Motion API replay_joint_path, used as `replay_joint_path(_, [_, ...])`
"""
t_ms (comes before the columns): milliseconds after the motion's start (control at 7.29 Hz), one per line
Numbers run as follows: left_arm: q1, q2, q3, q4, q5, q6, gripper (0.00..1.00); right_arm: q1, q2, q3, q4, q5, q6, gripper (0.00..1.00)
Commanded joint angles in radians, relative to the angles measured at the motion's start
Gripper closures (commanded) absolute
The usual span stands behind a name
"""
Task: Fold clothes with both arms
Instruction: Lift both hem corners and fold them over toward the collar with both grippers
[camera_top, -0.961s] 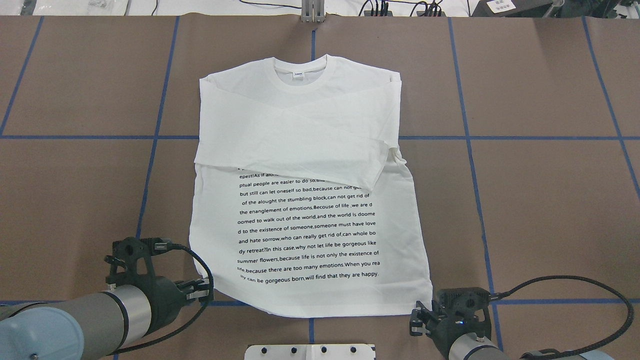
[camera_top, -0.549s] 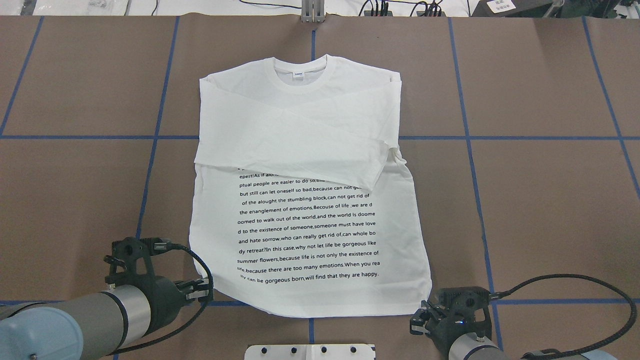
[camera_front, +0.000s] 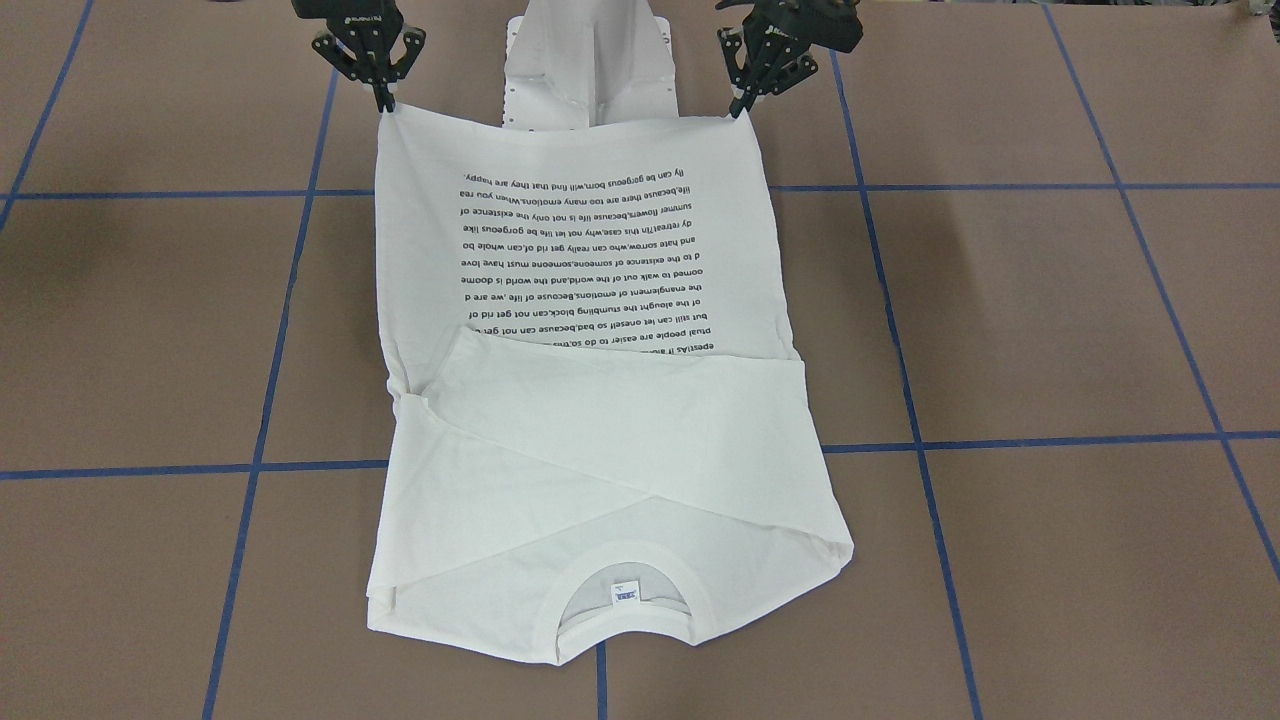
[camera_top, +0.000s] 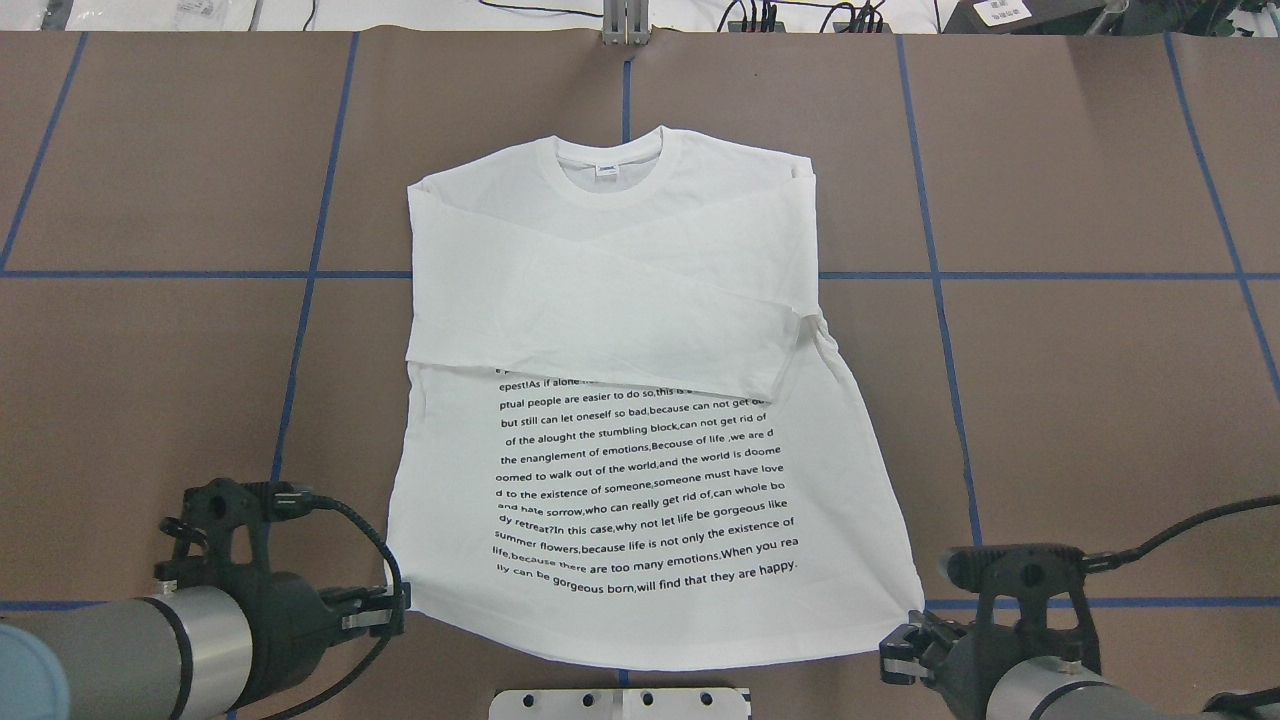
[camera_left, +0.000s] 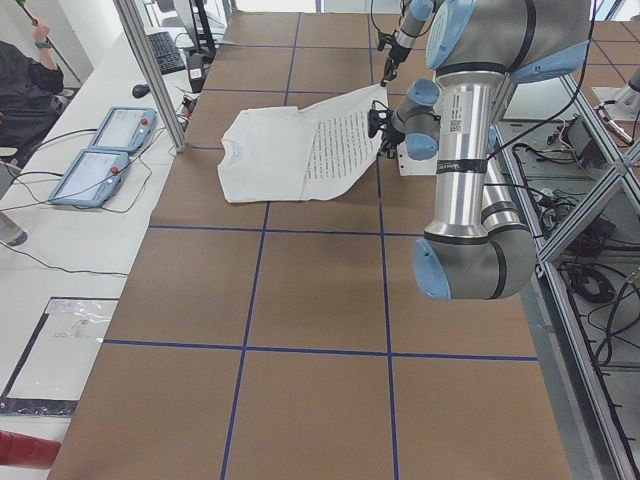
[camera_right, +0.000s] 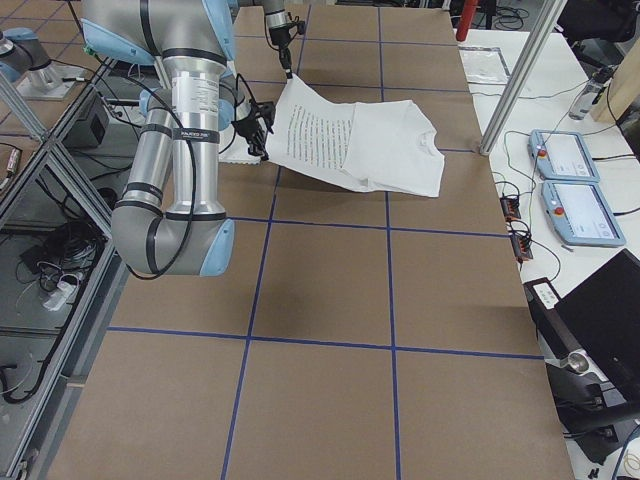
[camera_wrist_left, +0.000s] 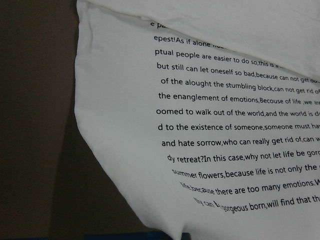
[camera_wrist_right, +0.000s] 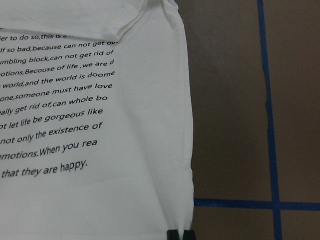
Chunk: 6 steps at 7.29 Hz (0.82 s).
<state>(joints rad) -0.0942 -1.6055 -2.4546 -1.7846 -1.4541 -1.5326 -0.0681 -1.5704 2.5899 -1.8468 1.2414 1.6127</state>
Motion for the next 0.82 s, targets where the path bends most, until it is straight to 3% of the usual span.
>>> replay_joint_path(0, [-0.016, -0.022, -0.200, 0.210, -0.130, 0.000, 1.00, 0.173, 0.230, 0.114, -0.362, 0.175, -0.031, 1.00])
replay_joint_path(137, [-0.063, -0.083, -0.187, 0.270, -0.164, 0.017, 1.00, 0.280, 0.371, 0.090, -0.459, 0.229, -0.133, 1.00])
replay_joint_path(275, [-0.164, -0.193, -0.129, 0.328, -0.167, 0.132, 1.00, 0.374, 0.429, 0.058, -0.486, 0.243, -0.236, 1.00])
replay_joint_path(549, [-0.356, -0.333, 0.068, 0.383, -0.169, 0.260, 1.00, 0.575, 0.510, -0.093, -0.462, 0.300, -0.394, 1.00])
replay_joint_path(686, [-0.436, -0.347, 0.116, 0.376, -0.169, 0.323, 1.00, 0.653, 0.535, -0.182, -0.413, 0.331, -0.408, 1.00])
